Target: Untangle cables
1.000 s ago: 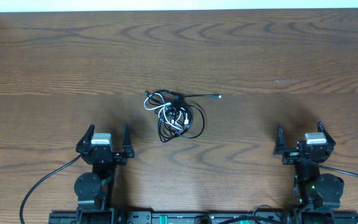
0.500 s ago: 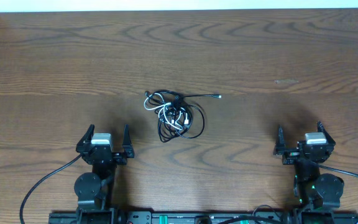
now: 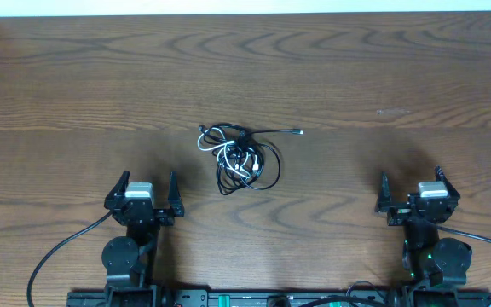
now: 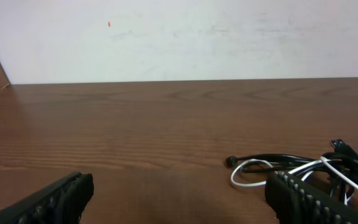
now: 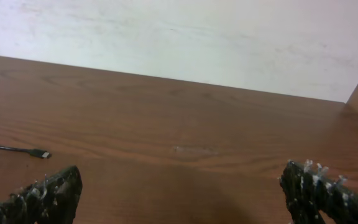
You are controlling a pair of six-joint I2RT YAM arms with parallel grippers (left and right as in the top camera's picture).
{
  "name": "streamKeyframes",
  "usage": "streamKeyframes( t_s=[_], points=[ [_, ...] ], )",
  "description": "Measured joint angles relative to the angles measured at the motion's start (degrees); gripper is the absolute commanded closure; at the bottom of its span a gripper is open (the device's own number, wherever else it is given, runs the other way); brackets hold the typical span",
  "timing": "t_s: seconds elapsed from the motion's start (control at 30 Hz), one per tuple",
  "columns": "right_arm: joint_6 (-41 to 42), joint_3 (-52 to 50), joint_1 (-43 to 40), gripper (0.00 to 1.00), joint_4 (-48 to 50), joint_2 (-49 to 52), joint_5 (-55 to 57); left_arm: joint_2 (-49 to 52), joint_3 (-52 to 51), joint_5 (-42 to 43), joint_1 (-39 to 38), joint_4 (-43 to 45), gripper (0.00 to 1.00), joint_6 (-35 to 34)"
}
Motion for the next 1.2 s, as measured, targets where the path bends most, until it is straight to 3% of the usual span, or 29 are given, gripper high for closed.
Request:
streamKeyframes(
  t_s=[1.2],
  points=[
    [0.0,0.0,0.0,0.01,0.0,0.0,0.0,0.0,0.0,0.0,-2.4,0.0,0.06,0.0]
  ],
)
